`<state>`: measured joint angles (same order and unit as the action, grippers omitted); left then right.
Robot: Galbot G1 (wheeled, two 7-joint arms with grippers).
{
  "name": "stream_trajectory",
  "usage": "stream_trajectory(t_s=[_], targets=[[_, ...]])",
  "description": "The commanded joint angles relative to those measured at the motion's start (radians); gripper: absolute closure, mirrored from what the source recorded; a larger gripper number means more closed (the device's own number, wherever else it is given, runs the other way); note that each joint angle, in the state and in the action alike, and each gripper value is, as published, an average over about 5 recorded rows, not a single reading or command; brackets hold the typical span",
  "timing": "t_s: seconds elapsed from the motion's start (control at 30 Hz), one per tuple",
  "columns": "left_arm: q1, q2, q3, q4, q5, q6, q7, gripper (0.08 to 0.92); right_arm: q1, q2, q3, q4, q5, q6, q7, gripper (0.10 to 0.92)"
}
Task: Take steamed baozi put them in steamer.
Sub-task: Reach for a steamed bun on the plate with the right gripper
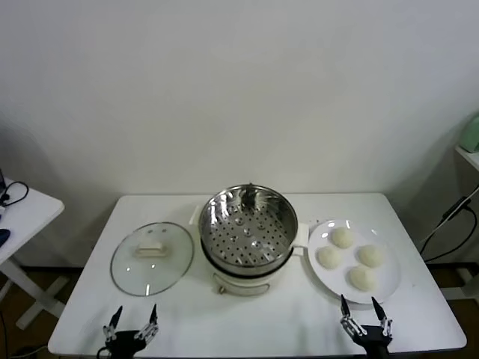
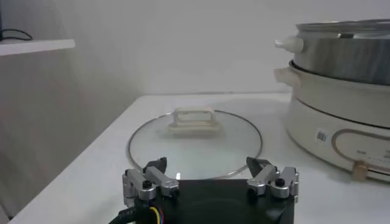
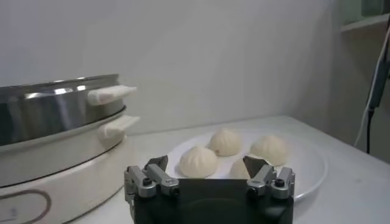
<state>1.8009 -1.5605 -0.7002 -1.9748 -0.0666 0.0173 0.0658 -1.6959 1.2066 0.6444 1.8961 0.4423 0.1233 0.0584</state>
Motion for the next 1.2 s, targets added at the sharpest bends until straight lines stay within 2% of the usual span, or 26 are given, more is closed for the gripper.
stream_trajectory(t_s=[0.03,0.3,0.43,0.5,0.67,0.87,1.07,1.2], targets=[[0.0,0.002,0.0,-0.003,0.0,-0.003,0.001,0.177,0.101,-0.055,0.084,0.052,0.024,-0.183,0.039,0.203],[-0.001,0.008,0.006,-0.009,-0.001,-0.016,0.002,0.177,0.462,-0.346,0.048,-0.043,0.066,-0.494,-0.026,0.203],[-0.002,0.01,0.014,-0.009,0.003,-0.022,0.003,0.177,0.546,-0.526,-0.052,-0.08,-0.033,-0.668,-0.186,0.203],[-0.002,0.011,0.02,-0.009,0.007,-0.025,0.004,0.177,0.573,-0.61,-0.099,-0.108,-0.115,-0.691,-0.296,0.203],[-0.006,0.015,0.028,-0.004,0.009,-0.031,0.006,0.177,0.691,-0.773,-0.242,-0.207,-0.321,-0.594,-0.567,0.203],[-0.014,0.023,0.032,0.001,0.01,-0.034,0.009,0.177,1.059,-0.894,-0.644,-0.349,-0.439,-0.414,-0.823,0.203],[-0.018,0.024,0.032,0.004,0.015,-0.036,0.021,0.177,1.624,-0.904,-1.288,-0.496,-0.452,-0.288,-0.99,0.203],[-0.02,0.024,0.033,0.007,0.017,-0.04,0.021,0.177,1.875,-0.828,-1.548,-0.623,-0.44,-0.22,-1.072,0.203]])
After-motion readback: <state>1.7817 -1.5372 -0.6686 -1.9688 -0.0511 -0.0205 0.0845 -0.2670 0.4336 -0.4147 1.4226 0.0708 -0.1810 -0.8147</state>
